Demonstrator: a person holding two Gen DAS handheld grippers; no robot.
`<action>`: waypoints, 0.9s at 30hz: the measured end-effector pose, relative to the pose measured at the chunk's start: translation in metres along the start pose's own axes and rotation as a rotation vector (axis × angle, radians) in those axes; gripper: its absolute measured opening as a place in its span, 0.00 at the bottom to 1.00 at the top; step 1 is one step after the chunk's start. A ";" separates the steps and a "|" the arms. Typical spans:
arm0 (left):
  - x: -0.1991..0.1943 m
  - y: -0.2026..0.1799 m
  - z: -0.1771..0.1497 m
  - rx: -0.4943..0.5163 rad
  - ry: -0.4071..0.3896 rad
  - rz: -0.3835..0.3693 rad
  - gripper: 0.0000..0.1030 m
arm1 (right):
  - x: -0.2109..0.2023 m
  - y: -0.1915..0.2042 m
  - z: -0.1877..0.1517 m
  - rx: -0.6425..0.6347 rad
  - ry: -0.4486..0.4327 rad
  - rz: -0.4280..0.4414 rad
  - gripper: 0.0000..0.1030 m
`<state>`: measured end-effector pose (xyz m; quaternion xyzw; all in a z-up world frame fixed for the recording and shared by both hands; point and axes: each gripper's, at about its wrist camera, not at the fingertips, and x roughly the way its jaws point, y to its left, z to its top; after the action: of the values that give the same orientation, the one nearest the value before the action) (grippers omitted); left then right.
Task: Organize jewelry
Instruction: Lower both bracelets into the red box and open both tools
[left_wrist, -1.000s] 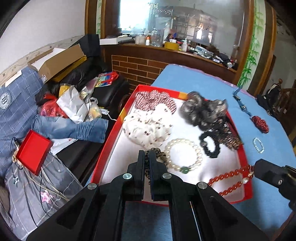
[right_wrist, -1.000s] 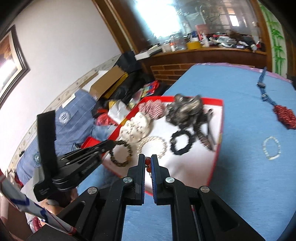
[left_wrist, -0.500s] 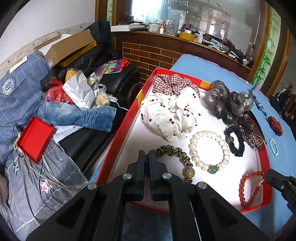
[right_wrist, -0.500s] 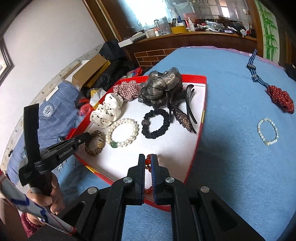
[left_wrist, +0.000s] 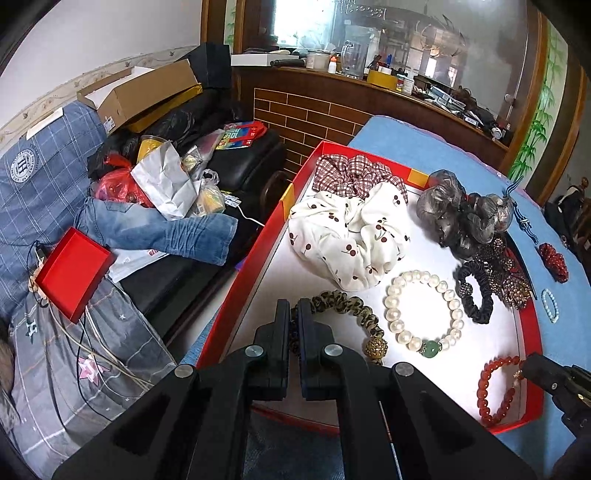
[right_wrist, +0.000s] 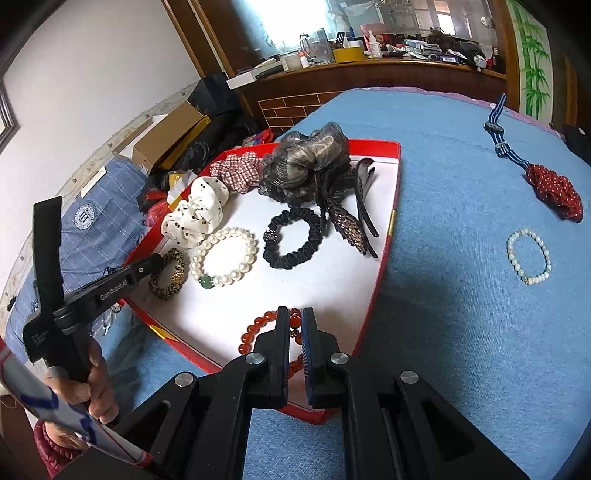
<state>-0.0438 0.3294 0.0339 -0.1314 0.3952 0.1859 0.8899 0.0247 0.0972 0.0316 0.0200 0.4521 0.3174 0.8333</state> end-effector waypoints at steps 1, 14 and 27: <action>0.000 0.000 0.000 0.000 0.000 0.000 0.04 | 0.001 -0.001 0.000 0.003 0.003 0.000 0.08; -0.001 0.000 0.000 0.003 0.001 0.004 0.05 | 0.002 -0.003 -0.001 0.012 0.014 -0.008 0.08; 0.000 0.001 -0.001 0.014 0.004 0.012 0.13 | -0.001 -0.003 -0.002 0.013 0.008 -0.010 0.08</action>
<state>-0.0448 0.3302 0.0336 -0.1232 0.3990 0.1880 0.8890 0.0243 0.0935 0.0301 0.0220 0.4577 0.3101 0.8330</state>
